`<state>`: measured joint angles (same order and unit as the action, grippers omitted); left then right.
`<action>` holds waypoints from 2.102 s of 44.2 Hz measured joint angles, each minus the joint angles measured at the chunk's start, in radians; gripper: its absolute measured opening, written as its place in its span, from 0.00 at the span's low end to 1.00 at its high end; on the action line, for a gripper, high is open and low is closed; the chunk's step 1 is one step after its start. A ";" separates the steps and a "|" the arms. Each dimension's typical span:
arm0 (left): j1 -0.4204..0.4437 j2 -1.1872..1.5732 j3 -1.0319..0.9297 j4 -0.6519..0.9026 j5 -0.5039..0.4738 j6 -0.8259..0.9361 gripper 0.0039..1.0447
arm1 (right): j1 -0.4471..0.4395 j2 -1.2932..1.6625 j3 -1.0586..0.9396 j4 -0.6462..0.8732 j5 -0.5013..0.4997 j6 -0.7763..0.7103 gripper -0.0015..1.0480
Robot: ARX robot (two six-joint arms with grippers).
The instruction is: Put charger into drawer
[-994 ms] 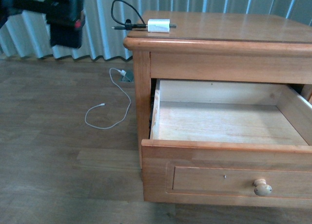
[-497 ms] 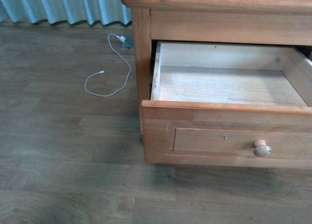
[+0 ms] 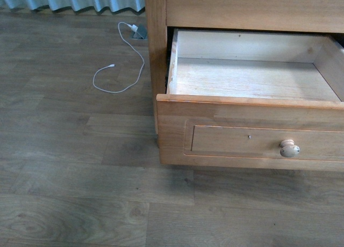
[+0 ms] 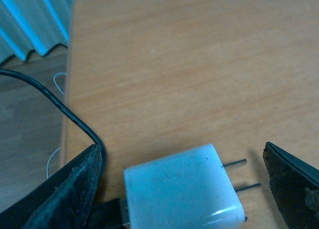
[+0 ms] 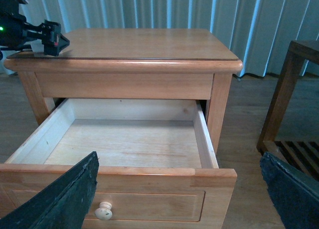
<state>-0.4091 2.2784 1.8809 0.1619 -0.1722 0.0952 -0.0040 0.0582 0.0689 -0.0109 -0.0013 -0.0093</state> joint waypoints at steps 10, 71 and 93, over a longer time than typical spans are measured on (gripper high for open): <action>-0.003 0.048 0.090 -0.095 0.015 0.010 0.94 | 0.000 0.000 0.000 0.000 0.000 0.000 0.92; -0.011 -0.280 -0.316 0.094 0.084 0.069 0.65 | 0.000 0.000 0.000 0.000 0.000 0.000 0.92; -0.183 -0.594 -0.740 0.153 0.142 0.142 0.65 | 0.000 0.000 0.000 0.000 0.000 0.000 0.92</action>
<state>-0.5922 1.6848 1.1408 0.3153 -0.0303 0.2367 -0.0040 0.0582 0.0689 -0.0109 -0.0013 -0.0093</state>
